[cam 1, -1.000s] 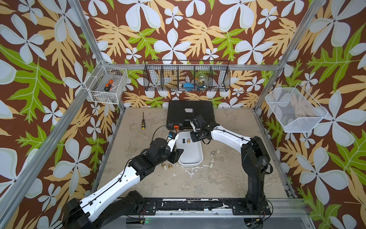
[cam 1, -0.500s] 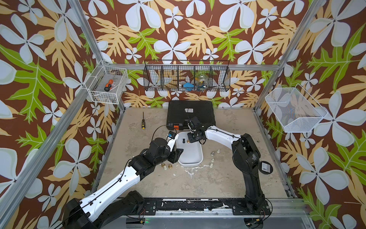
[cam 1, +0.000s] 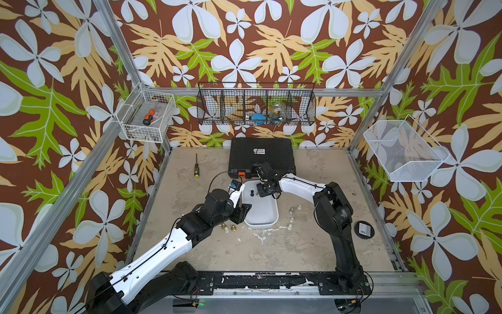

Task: Put the chess pieces into the storage box
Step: Place the chess piece in the storage box.

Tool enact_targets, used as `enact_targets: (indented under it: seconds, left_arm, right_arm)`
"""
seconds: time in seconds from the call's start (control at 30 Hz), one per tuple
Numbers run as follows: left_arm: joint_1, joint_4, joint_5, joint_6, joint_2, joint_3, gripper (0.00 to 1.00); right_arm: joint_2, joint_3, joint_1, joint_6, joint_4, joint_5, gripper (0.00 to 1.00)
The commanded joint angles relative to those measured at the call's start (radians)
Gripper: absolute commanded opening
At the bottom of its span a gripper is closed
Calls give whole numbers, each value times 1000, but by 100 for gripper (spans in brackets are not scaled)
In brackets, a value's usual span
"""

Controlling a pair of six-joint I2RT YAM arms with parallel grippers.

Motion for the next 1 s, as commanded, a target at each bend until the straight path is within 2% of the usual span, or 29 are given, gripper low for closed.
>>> enact_targets:
  seconds: [0.0, 0.17, 0.57, 0.97]
  left_arm:
    - [3, 7, 4, 5, -1, -2, 60]
    - [3, 7, 3, 5, -2, -1, 60]
    - [4, 8, 6, 6, 1, 0, 60]
    - [4, 7, 7, 7, 9, 3, 61]
  right_arm:
    - [6, 5, 1, 8, 9, 10, 6]
    - [-1, -9, 1, 9, 18, 14, 8]
    - [-13, 6, 1, 3, 8, 34, 26]
    - [-76, 46, 2, -8, -30, 50, 35]
